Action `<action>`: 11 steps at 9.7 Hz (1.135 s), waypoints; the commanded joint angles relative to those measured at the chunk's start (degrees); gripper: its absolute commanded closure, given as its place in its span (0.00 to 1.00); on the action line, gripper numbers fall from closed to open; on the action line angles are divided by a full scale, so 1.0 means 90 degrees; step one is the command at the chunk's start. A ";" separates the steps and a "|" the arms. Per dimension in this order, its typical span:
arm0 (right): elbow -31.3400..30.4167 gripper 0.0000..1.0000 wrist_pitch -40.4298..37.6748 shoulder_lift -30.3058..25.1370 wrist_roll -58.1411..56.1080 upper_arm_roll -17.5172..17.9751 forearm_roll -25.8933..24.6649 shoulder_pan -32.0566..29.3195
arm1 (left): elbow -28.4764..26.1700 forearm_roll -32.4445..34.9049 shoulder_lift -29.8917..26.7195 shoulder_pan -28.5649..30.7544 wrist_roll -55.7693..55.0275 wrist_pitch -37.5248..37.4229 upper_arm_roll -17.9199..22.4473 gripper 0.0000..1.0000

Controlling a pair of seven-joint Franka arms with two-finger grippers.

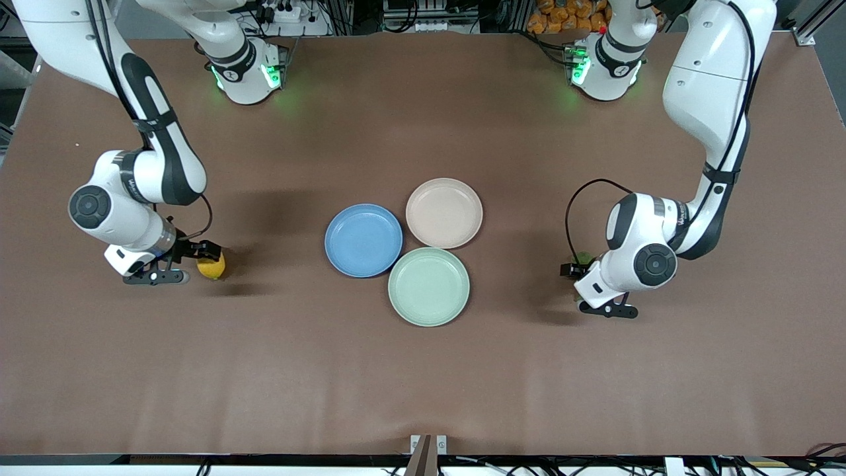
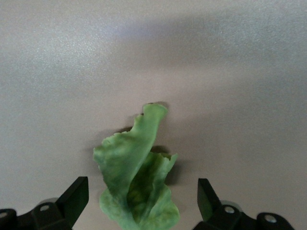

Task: Place lemon and lettuce in plates
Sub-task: 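Close the left gripper on the lettuce while the right gripper grasps the lemon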

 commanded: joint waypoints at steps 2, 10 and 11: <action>-0.0112 0.00 0.0361 0.0177 0.0030 0.0064 -0.0013 -0.0040 | -0.0035 0.0013 0.0002 -0.0038 -0.0118 0.0072 0.0011 0.00; -0.0122 0.00 0.0918 0.0646 0.0049 0.0064 -0.0003 -0.0020 | -0.0035 0.0042 0.0070 -0.0028 -0.0012 0.0082 0.0020 0.29; -0.0122 0.00 0.0948 0.0704 0.0049 0.0074 -0.0003 -0.0020 | -0.0035 0.0042 0.0070 -0.0038 -0.0001 0.0082 0.0020 0.51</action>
